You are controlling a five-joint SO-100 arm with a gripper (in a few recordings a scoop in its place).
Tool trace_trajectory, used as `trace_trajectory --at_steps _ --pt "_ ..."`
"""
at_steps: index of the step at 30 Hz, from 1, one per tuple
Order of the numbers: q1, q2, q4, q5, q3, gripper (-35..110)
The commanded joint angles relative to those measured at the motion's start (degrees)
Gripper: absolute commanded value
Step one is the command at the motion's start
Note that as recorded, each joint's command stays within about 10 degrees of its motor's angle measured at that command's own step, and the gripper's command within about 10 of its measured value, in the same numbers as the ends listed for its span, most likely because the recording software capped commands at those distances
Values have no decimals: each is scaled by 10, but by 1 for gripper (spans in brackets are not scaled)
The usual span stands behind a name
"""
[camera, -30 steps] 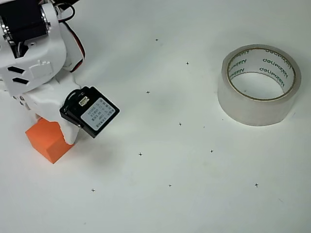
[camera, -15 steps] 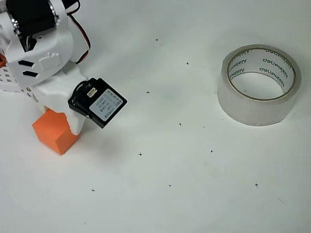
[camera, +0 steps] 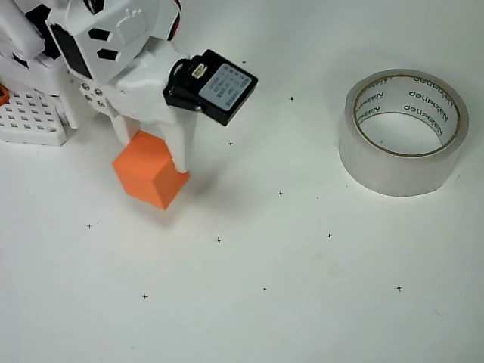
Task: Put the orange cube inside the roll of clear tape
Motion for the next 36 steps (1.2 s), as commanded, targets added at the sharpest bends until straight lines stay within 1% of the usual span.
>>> trace_trajectory --at_steps 1,7,19,36 --pt "-37 -30 4 8 -99 17" --pt "-83 -111 1 18 -190 17" --pt "-181 -220 1 40 -305 17" --pt "-279 -391 4 39 -505 17"
